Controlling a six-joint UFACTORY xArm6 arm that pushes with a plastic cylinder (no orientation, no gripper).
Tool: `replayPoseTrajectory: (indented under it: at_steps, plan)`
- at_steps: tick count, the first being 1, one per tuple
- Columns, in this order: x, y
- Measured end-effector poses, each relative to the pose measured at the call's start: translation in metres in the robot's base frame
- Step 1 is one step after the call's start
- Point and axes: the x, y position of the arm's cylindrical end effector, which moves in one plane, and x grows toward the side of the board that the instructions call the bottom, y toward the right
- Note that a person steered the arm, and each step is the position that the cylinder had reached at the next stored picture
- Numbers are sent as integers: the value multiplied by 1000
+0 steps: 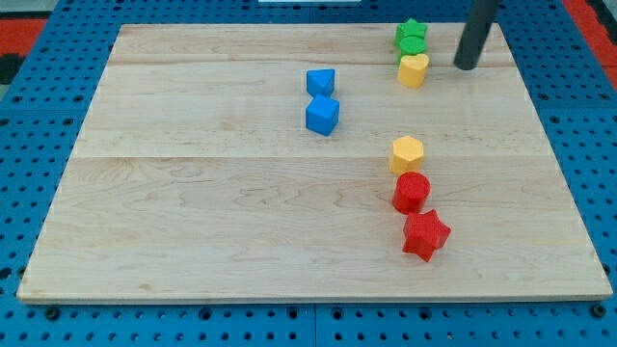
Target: Insert the yellow heart in between the blue triangle and blue cube
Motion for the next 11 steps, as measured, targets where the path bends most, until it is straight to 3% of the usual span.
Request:
replayPoseTrajectory:
  at_steps: [4, 7, 8, 11]
  plan:
    - [3, -6]
    - [52, -18]
    - [52, 7]
    - [-11, 19]
